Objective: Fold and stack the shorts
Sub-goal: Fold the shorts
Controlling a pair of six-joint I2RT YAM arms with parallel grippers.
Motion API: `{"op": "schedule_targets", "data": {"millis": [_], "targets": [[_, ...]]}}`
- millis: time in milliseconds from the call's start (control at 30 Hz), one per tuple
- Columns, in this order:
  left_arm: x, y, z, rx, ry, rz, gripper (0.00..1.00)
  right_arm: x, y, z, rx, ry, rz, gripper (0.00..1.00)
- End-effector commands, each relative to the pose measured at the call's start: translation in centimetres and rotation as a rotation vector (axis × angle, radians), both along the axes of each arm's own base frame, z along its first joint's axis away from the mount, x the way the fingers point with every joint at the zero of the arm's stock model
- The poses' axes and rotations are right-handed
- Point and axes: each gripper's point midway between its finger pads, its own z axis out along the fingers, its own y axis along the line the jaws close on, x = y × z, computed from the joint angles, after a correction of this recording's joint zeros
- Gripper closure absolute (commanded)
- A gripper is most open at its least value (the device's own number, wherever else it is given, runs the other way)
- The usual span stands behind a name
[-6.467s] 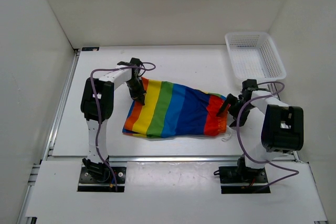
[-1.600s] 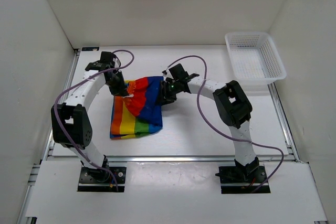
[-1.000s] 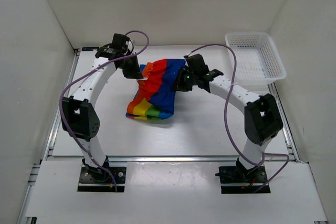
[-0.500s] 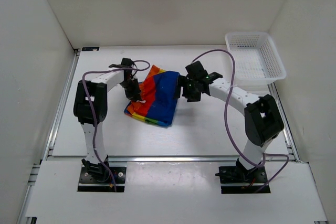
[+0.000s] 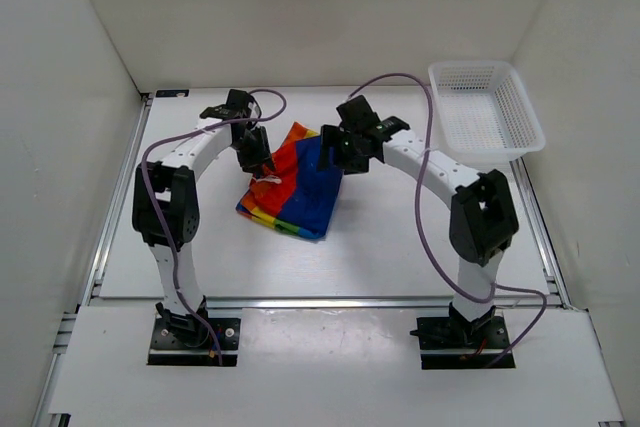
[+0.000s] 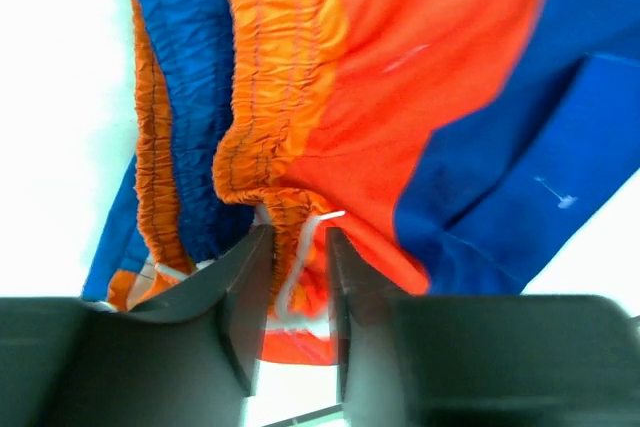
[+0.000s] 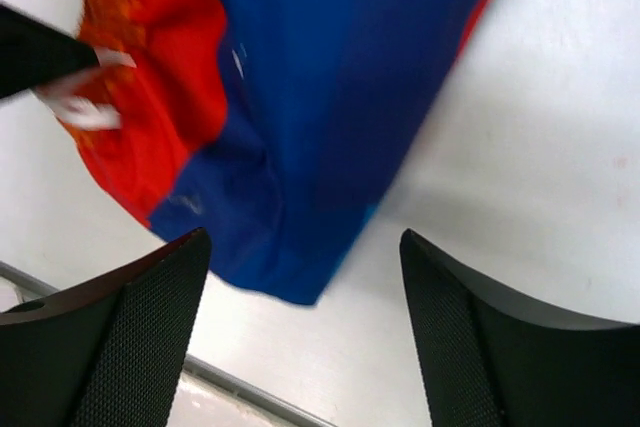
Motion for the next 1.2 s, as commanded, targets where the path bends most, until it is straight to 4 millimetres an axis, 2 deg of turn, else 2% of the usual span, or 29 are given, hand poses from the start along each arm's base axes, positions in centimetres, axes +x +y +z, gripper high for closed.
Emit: {"op": "schedule_targets", "data": {"millis": [0,33,67,100,167,233,267,333,367,400,433,500,533,567,600,633,667,700,733,800,833,867,900,933,1067,1100,1167], "targets": [[0.5,0.1,4.4,0.003,-0.108,-0.016,0.52,1.8,0.8,-0.9,-0.037,0.014,-0.007,0.19],[0.5,0.1,4.5,0.003,-0.108,-0.016,0.52,2.5,1.2,-0.9,-0.038,0.004,-0.012,0.19],[0.7,0.6,4.5,0.004,-0.108,-0.006,0.50,3.5,1.7,0.4,-0.033,-0.016,-0.018,0.21],[0.5,0.6,4.4,0.006,-0.099,-0.006,0.50,4.2,1.9,-1.0,-0.063,0.005,-0.025,0.28],[0.7,1.3,4.4,-0.003,-0.097,0.011,0.50,6.0,1.8,-1.8,-0.128,-0.007,-0.051,0.30],[0.9,1.7,4.9,-0.004,-0.107,0.022,0.50,6.7,1.3,-3.0,-0.189,0.011,-0.073,0.30],[0.8,2.2,4.6,-0.002,-0.098,0.031,0.50,6.3,0.5,-5.2,-0.260,0.066,-0.079,0.30],[0.9,2.6,4.9,0.000,-0.110,0.032,0.50,6.9,-0.1,-5.9,-0.307,0.056,-0.101,0.35],[0.8,3.1,4.6,0.002,-0.101,0.043,0.50,7.1,-0.4,-5.9,-0.318,0.048,-0.109,0.40],[0.8,3.1,4.6,0.002,-0.101,0.043,0.50,6.9,-0.8,-6.3,-0.336,0.051,-0.114,0.50],[0.5,3.1,4.3,0.004,-0.091,0.043,0.50,6.8,-1.4,-7.0,-0.349,0.068,-0.121,0.71],[0.7,3.5,4.3,0.005,-0.090,0.054,0.51,6.8,-2.3,-6.4,-0.353,0.063,-0.136,0.93],[0.4,3.6,3.9,0.007,-0.080,0.054,0.51,6.8,-2.6,-6.2,-0.358,0.050,-0.144,1.00],[0.4,3.6,3.9,0.007,-0.080,0.054,0.52,6.9,-2.7,-4.5,-0.339,0.013,-0.155,1.00],[0.4,3.6,3.9,0.010,-0.082,0.045,0.52,6.7,-2.9,-4.8,-0.334,-0.004,-0.146,1.00],[0.4,3.6,3.5,0.012,-0.073,0.045,0.52,6.7,-3.3,-2.8,-0.313,-0.050,-0.161,1.00],[0.3,3.3,3.5,0.020,-0.075,0.038,0.52,6.8,-3.2,-2.0,-0.292,-0.074,-0.166,1.00],[0.3,3.3,2.5,0.024,-0.051,0.038,0.54,6.0,-4.0,-2.4,-0.315,-0.065,-0.170,1.00],[0.3,3.3,2.2,0.026,-0.042,0.038,0.55,5.8,-4.4,-1.3,-0.309,-0.086,-0.179,1.00],[0.1,2.9,1.1,0.027,-0.019,0.036,0.64,4.9,-5.3,-0.9,-0.321,-0.088,-0.185,1.00],[0.0,2.8,-0.1,0.022,0.006,0.032,0.70,4.6,-5.8,-0.9,-0.332,-0.090,-0.190,1.00],[-0.1,2.6,-0.6,0.012,0.022,0.027,0.77,4.5,-6.0,-1.0,-0.332,-0.093,-0.206,1.00],[-0.1,1.9,-1.0,0.002,0.031,0.022,0.90,4.1,-6.5,-1.2,-0.344,-0.090,-0.210,1.00],[-0.4,1.3,-2.2,-0.002,0.053,0.006,0.90,4.1,-6.7,-1.4,-0.344,-0.094,-0.224,1.00],[-0.9,-0.3,-4.6,-0.007,0.098,-0.012,0.90,2.5,-8.6,-4.0,-0.399,-0.032,-0.263,1.00],[-1.1,-0.9,-4.6,-0.006,0.098,-0.026,0.90,2.0,-9.7,-5.3,-0.430,-0.012,-0.273,1.00],[-1.2,-1.5,-4.9,-0.017,0.105,-0.028,0.90,1.3,-10.7,-6.1,-0.464,-0.003,-0.308,1.00]]}}
